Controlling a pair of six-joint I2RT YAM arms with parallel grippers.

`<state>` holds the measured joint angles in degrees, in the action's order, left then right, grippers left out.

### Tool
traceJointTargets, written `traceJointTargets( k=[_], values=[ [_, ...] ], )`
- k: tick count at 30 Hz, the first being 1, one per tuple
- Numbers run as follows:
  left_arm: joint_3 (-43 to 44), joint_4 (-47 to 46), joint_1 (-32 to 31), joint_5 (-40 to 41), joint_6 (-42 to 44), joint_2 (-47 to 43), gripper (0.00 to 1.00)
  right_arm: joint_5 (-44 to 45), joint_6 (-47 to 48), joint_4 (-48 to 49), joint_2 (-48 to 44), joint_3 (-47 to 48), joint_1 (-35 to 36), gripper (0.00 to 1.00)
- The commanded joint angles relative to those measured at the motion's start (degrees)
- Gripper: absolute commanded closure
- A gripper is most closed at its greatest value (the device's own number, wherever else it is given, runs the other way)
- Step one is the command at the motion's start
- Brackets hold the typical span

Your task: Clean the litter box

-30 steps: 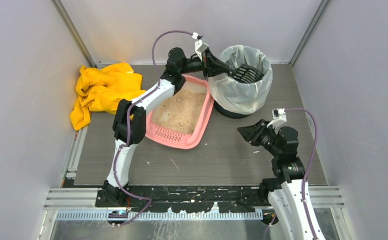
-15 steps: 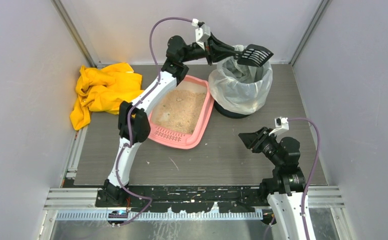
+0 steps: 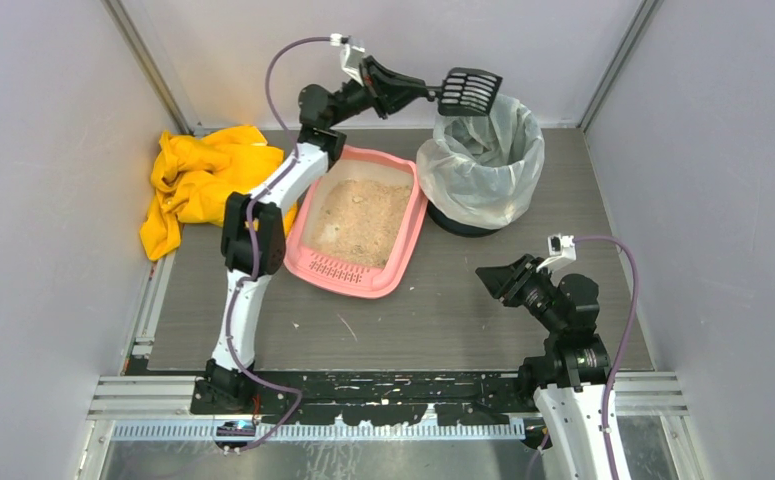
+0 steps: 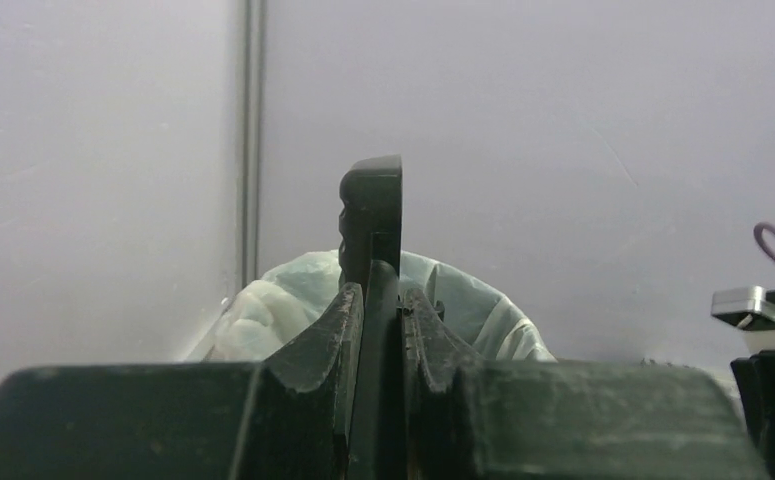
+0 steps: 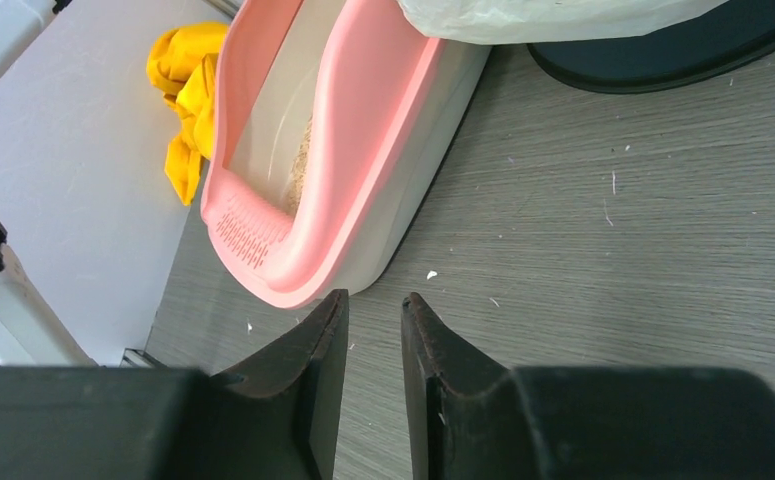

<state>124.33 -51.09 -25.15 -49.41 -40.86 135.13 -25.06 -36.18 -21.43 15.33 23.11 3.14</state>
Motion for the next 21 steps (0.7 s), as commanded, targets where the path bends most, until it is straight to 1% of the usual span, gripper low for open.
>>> traceJointTargets(
  k=[1,4,7,9,13,16,21],
  values=[
    [-4.3,-11.8,2.3,4.6,-8.9,-9.3,1.0,-2.2,-0.2,3.4,-0.6,0.3,-0.2,0.68],
    [-9.3,-18.0,4.6,6.8,-21.3,-12.0,1.0,-4.0,0.0,4.5,0.7,0.6,-0.2,0.66],
    [-19.3,-24.0,7.0,9.0,-30.0,-17.2,1.0,-5.0,0.0,5.2,1.8,1.2,-0.2,0.65],
    [-27.6,-25.3,8.4,9.8,-32.8,-21.7,1.0,-4.8,-0.1,5.7,1.9,1.6,-0.2,0.65],
    [-45.0,-25.9,10.7,9.8,-35.8,-31.1,1.0,-4.5,-0.2,6.7,3.4,4.2,-0.2,0.64],
    [-54.5,-26.0,11.9,6.8,-40.2,-36.8,1.0,-5.5,-1.3,8.6,6.5,6.9,-0.2,0.64],
    [-67.6,-23.7,12.6,-0.2,-43.6,-43.2,1.0,-7.1,-8.0,18.1,11.5,9.3,0.3,0.63]
  ],
)
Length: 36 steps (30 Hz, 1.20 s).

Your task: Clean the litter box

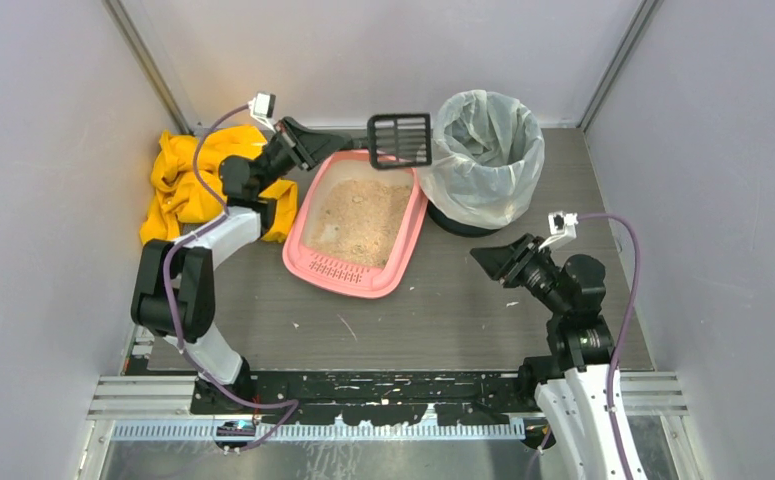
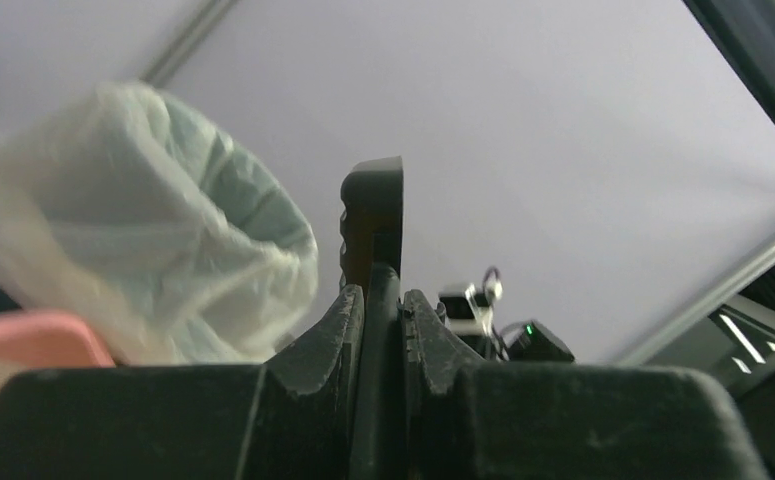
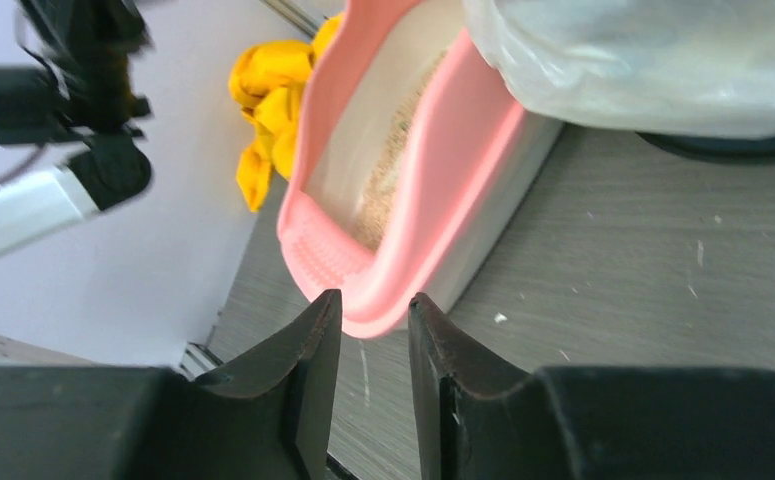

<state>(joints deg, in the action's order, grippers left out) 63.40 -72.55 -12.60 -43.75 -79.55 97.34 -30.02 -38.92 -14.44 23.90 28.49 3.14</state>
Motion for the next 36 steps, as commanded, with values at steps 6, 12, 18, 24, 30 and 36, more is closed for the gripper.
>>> traceJointTargets(
  k=[6,12,18,24,30,36],
  values=[
    [-17.3,0.4,1.2,-12.0,-6.2,-8.4,1.0,3.1,-7.0,16.9,11.5,8.2,7.2,0.59],
    [-24.2,-3.9,1.2,-12.8,-7.6,-8.6,1.0,14.4,-0.2,16.4,22.6,14.5,23.9,0.55],
    [-25.4,-8.4,1.1,-13.9,-10.9,-8.6,1.0,17.0,0.7,22.3,29.7,14.3,28.1,0.55],
    [-26.0,-8.9,1.1,-14.8,-11.7,-9.2,1.0,16.4,2.9,22.4,32.3,15.5,28.0,0.56],
    [-26.1,-9.4,1.2,-15.4,-12.0,-8.4,1.0,18.3,3.4,21.7,28.8,14.5,28.1,0.57],
    [-25.3,-9.4,1.1,-15.6,-11.4,-6.4,1.0,23.0,6.3,14.8,23.0,16.4,28.0,0.51]
  ],
)
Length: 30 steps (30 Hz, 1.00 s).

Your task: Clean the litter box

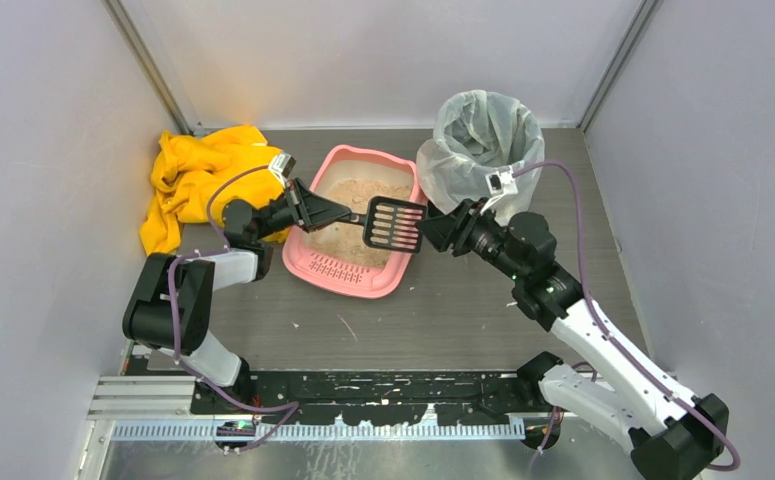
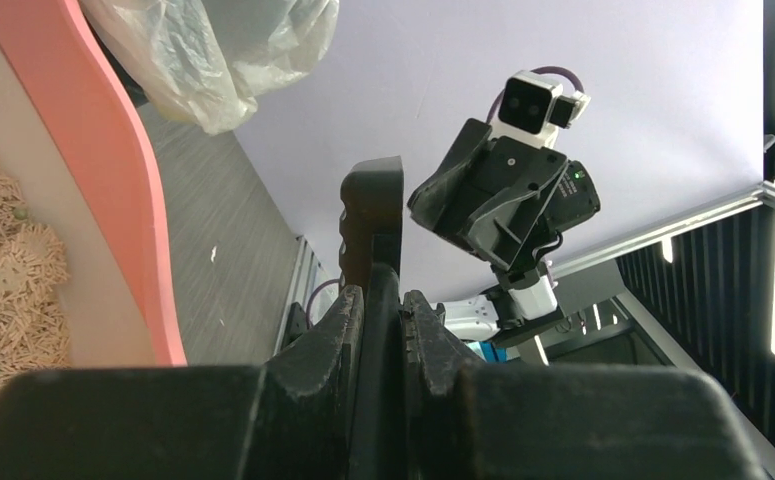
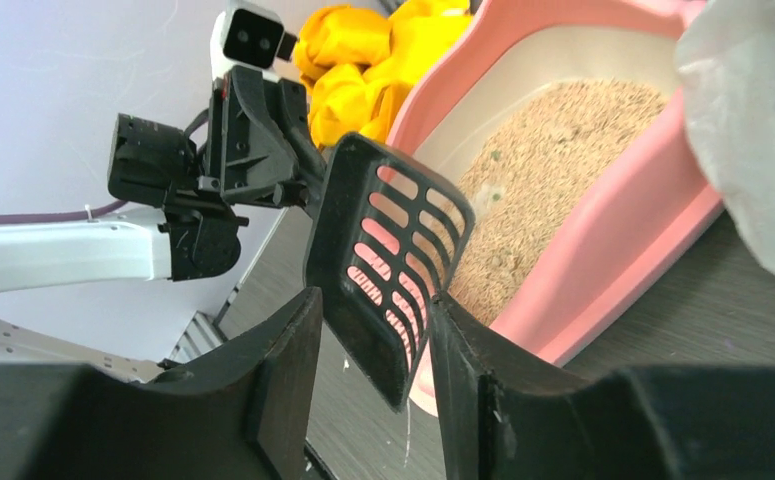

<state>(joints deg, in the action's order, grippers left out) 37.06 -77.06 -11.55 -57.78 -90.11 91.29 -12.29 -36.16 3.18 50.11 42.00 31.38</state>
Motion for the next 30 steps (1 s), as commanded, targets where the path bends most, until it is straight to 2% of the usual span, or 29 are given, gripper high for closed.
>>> traceJointTargets(
  k=[1,4,8,15,17,21,30],
  values=[
    [1.1,-4.9,0.1,-1.7,-0.9,-0.4,1.0,5.6,3.9,-4.6,-3.0,2.9,-0.2,0.49],
    [1.0,-4.9,0.1,-1.7,-0.9,-1.3,1.0,5.0,3.6,-3.8,-1.1,2.1,-0.2,0.49],
    [0.9,-4.9,0.1,-2.1,-1.2,-2.2,1.0,1.7,0.7,2.4,3.1,0.5,-0.2,0.49],
    [0.8,-4.9,-0.7,-2.0,-1.4,-2.3,1.0,-2.5,-2.4,9.0,8.5,0.5,-0.2,0.56],
    [0.9,-4.9,-1.1,-1.8,-1.2,-2.3,1.0,-3.3,-2.9,10.1,9.5,0.6,-0.2,0.62],
    [1.0,-4.9,-1.6,-1.4,-1.0,-1.8,1.0,-4.1,-4.4,13.2,10.5,-0.4,-0.1,0.98],
    [-0.1,-4.9,-1.6,2.5,-0.5,-0.5,1.0,-2.9,-5.3,14.8,9.1,-1.8,-0.2,0.99]
  ],
)
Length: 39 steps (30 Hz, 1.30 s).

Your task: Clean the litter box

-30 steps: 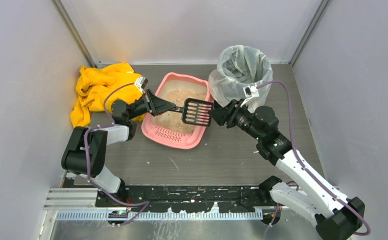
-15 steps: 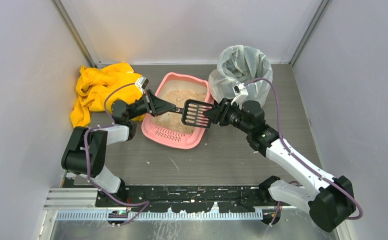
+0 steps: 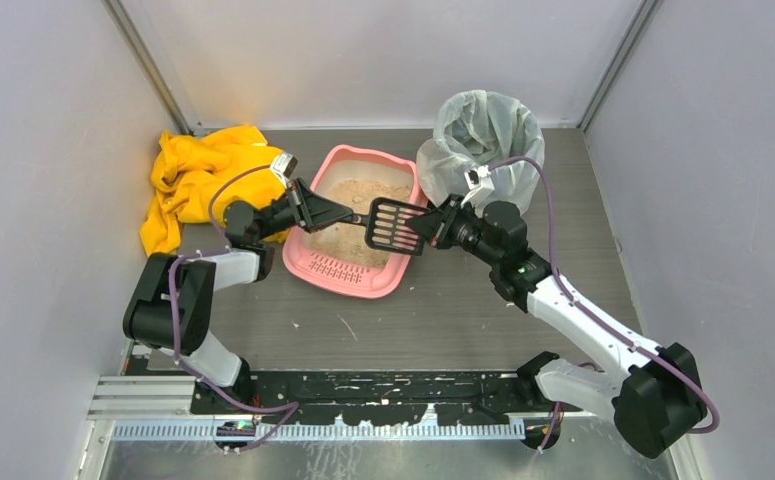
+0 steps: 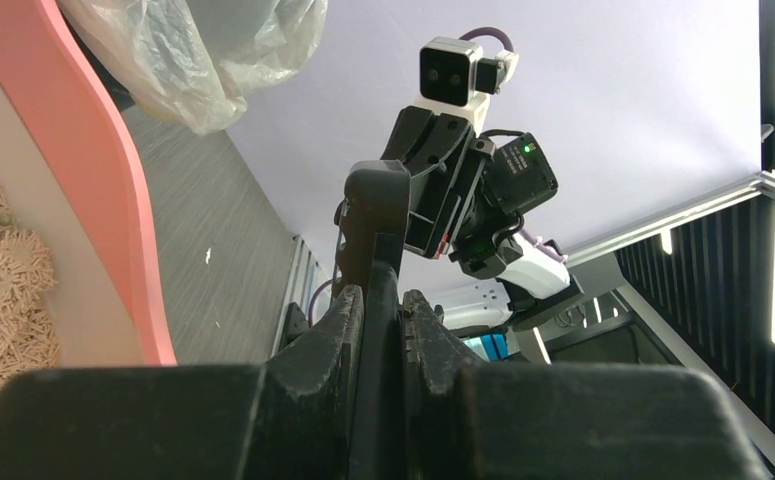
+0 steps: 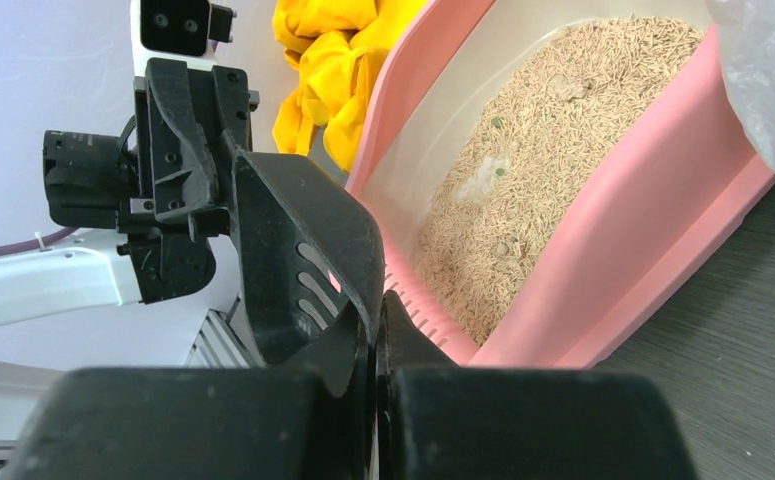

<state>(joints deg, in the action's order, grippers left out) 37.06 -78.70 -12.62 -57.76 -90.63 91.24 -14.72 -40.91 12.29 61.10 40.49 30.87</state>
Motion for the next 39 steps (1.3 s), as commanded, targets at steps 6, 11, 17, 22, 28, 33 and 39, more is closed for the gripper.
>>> traceJointTargets(
  k=[6,11,17,22,28,33,39],
  values=[
    [-0.1,-3.3,-0.6,3.1,0.2,0.5,1.0,-0.3,-0.7,5.8,-2.4,-1.1,0.3,0.99],
    [-0.3,-3.3,-0.6,3.2,1.0,1.7,1.0,-0.9,-1.1,6.9,-1.6,-1.3,0.3,0.99],
    [2.7,-3.3,0.0,2.7,0.4,4.5,1.0,0.8,0.2,6.0,-1.6,-0.5,0.3,0.46],
    [8.1,-3.3,2.2,2.5,-1.7,6.3,1.0,8.1,4.9,0.5,-4.5,1.5,0.2,0.34],
    [13.6,-3.3,7.6,2.1,-3.7,11.4,1.0,13.3,9.0,-5.5,-4.6,4.0,-3.8,0.33],
    [17.8,-3.3,10.0,4.2,-6.3,15.5,1.0,8.8,6.3,-3.3,-3.2,3.8,-12.2,0.34],
    [24.1,0.5,9.9,4.3,-6.9,18.0,1.0,11.3,7.6,-15.0,2.3,12.8,-13.7,0.36]
  ],
)
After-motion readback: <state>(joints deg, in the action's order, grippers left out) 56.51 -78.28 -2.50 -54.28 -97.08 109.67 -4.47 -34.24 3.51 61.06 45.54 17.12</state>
